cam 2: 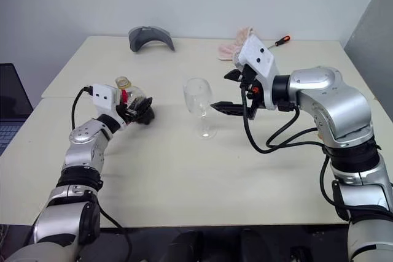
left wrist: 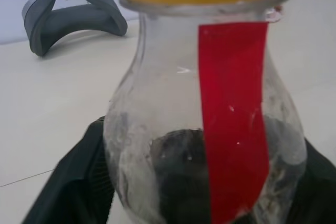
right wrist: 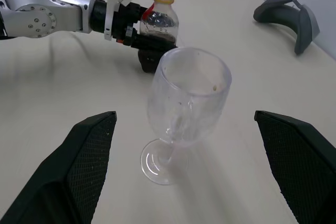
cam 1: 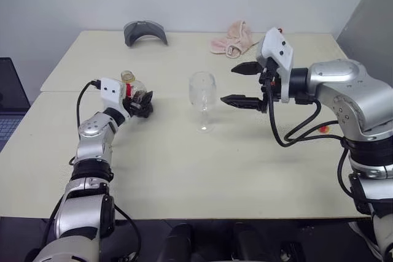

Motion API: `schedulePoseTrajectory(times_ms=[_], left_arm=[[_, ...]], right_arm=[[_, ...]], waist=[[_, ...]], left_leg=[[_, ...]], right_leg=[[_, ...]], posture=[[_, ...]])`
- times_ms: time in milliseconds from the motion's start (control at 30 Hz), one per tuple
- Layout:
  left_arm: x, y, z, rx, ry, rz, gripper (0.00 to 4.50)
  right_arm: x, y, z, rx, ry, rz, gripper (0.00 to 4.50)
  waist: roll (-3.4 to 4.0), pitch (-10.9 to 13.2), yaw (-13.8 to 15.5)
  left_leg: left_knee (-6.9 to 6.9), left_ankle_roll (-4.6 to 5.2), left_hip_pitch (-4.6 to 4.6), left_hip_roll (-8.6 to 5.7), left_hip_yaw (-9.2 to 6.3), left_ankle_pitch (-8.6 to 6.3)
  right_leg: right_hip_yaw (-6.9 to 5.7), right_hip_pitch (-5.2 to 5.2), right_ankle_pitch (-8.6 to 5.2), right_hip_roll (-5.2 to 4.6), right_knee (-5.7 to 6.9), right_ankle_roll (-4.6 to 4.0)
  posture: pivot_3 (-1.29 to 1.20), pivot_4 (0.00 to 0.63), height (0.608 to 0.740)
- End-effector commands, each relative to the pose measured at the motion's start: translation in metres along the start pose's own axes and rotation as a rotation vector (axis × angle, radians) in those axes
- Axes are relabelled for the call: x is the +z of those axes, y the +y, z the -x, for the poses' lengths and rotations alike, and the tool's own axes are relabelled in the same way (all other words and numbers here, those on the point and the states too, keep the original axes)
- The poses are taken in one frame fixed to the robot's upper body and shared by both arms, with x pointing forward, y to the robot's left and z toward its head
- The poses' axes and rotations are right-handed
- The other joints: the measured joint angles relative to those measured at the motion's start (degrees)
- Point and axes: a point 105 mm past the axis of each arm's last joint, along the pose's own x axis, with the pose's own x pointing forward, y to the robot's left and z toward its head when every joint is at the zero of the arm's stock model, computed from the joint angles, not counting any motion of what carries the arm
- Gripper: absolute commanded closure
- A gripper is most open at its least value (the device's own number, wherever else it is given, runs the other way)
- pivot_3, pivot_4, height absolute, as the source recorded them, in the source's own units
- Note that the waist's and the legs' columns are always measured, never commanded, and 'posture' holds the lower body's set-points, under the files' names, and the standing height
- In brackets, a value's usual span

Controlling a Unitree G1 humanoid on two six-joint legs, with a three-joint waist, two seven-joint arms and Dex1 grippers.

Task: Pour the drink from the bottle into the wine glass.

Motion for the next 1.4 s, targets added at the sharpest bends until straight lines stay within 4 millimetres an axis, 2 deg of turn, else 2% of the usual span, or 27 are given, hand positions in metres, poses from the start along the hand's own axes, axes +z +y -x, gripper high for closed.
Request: schedulePoseTrajectory(times_ms=[33,133,200,333,433,567,700,800,1033,1133,1400], left_arm=[[0.01,0.0,-0.004,-0.015,-0.037,-0.029,1.87],[0.009,-0.001,-0.004,-0.023,-0.036,-0.026,2.73],[0.014,-0.002,-0.006,-0.035,-0.049,-0.028,3.01],[0.041,-0.006,-0.014,-0.089,-0.105,-0.075,3.17],[0.068,-0.014,-0.022,-0.156,-0.142,-0.173,3.23],[0.102,-0.034,-0.035,-0.238,-0.17,-0.441,3.3],[0.117,-0.05,-0.045,-0.296,-0.18,-0.6,3.37],[0.128,-0.063,-0.052,-0.321,-0.21,-0.746,3.4],[0.137,-0.083,-0.057,-0.358,-0.283,-1.028,3.44],[0.134,-0.081,-0.057,-0.34,-0.289,-1.151,3.45],[0.138,-0.079,-0.056,-0.295,-0.331,-1.311,3.47]], right_arm=[[0.011,0.001,0.007,-0.03,-0.017,0.068,0.0],[0.009,0.0,0.009,-0.044,-0.011,0.068,0.0],[0.009,-0.001,0.012,-0.064,-0.009,0.068,0.0],[0.005,-0.004,0.022,-0.113,0.001,0.05,0.0],[-0.006,0.003,0.033,-0.129,0.016,0.02,0.0],[-0.014,0.022,0.043,-0.144,-0.046,0.007,0.0],[-0.022,0.034,0.049,-0.179,-0.068,-0.016,0.0],[-0.018,0.043,0.048,-0.19,-0.11,-0.016,0.0],[-0.017,0.05,0.046,-0.207,-0.122,-0.015,0.0],[-0.015,0.051,0.045,-0.216,-0.122,-0.015,0.0],[-0.013,0.051,0.046,-0.221,-0.117,-0.018,0.0]], waist=[[0.0,0.0,-0.03],[0.0,0.0,-0.04],[0.0,0.0,-0.02],[-0.02,0.01,0.09],[-0.07,0.03,0.39],[-0.09,0.03,0.57],[-0.08,0.03,0.65],[-0.08,0.03,0.06],[-0.09,0.03,-0.09],[-0.08,0.03,-0.13],[-0.08,0.03,0.02]], left_leg=[[0.0,0.0,0.0,0.0,0.0,0.0],[0.0,0.0,0.0,0.0,-0.01,0.0],[0.01,0.0,0.0,0.0,-0.01,0.0],[0.02,0.0,-0.05,0.0,-0.03,0.0],[0.09,0.0,-0.16,-0.02,-0.13,0.0],[0.21,-0.01,-0.4,-0.06,-0.33,0.01],[0.37,0.0,-0.54,-0.09,-0.45,0.01],[0.54,0.01,-0.53,-0.1,-0.44,0.0],[0.56,0.01,-0.57,-0.1,-0.55,0.01],[0.6,0.01,-0.59,-0.1,-0.55,0.01],[0.72,0.02,-0.7,-0.11,-0.69,0.01]], right_leg=[[0.0,-0.01,0.0,0.0,0.01,0.0],[0.0,-0.01,0.0,0.0,0.04,0.0],[-0.01,-0.01,0.0,0.0,0.06,0.0],[-0.03,-0.01,0.0,0.0,0.03,0.0],[-0.12,-0.03,0.0,0.0,-0.01,0.0],[-0.28,-0.1,0.0,0.0,-0.03,0.0],[-0.42,-0.13,0.0,0.0,0.03,0.0],[-0.4,-0.12,0.0,0.01,0.14,0.01],[-0.53,-0.1,-0.01,0.04,0.1,0.02],[-0.53,-0.1,-0.01,0.03,0.11,0.02],[-0.7,-0.11,-0.01,0.03,0.12,0.02]], posture=[[0.0,0.15,0.74],[0.0,0.15,0.74],[0.0,0.15,0.74],[0.0,0.15,0.74],[0.0,0.15,0.74],[0.0,0.15,0.74],[0.0,0.15,0.74],[0.0,0.15,0.74],[0.0,0.15,0.74],[0.0,0.15,0.74],[0.0,0.15,0.74]])
